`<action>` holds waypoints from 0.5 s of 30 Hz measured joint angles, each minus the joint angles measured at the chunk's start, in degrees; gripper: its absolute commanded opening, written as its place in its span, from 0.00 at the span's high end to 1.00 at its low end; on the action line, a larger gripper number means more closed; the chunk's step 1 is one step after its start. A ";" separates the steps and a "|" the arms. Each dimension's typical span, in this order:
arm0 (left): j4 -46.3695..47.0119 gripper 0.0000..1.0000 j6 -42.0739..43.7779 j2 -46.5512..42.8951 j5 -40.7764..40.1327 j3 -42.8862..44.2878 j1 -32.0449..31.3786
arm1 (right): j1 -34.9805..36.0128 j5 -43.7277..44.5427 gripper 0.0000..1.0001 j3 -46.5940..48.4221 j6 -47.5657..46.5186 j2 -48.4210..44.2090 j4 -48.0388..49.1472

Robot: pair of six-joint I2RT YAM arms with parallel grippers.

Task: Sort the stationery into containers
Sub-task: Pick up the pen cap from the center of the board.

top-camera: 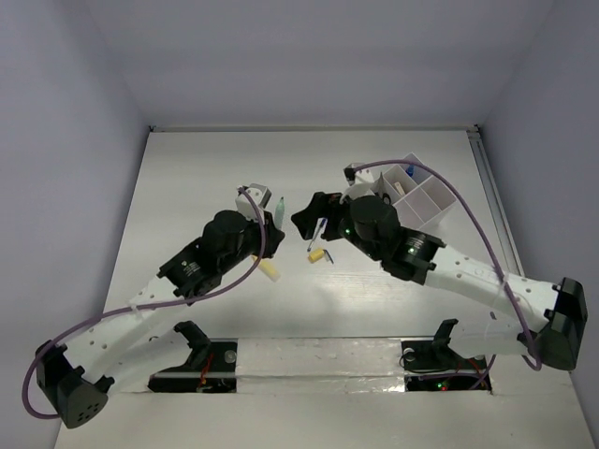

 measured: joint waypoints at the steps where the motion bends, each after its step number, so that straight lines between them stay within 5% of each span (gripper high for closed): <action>1: -0.48 1.00 0.31 -0.46 -1.46 0.07 0.00 | -0.02 0.48 0.01 -0.13 -0.28 -1.51 -0.79; 7: -2.05 1.00 1.20 -3.74 -7.87 0.50 0.15 | -0.57 5.57 0.04 0.17 -1.92 -2.01 -3.87; 8: -2.21 1.00 1.27 -4.39 -8.55 0.50 0.22 | -0.85 6.45 0.14 0.26 -2.10 -0.35 -4.48; 9: -2.23 1.00 1.36 -5.01 -9.29 0.50 0.24 | -1.27 6.91 0.41 0.26 -2.29 1.29 -4.96; 12: -2.34 1.00 1.62 -6.67 -10.84 0.50 0.24 | -3.67 6.62 0.67 0.24 -2.60 6.56 -5.92; 15: -2.38 1.00 1.86 -7.65 -11.13 0.50 0.26 | -6.23 5.97 0.72 2.14 -3.06 12.61 -7.89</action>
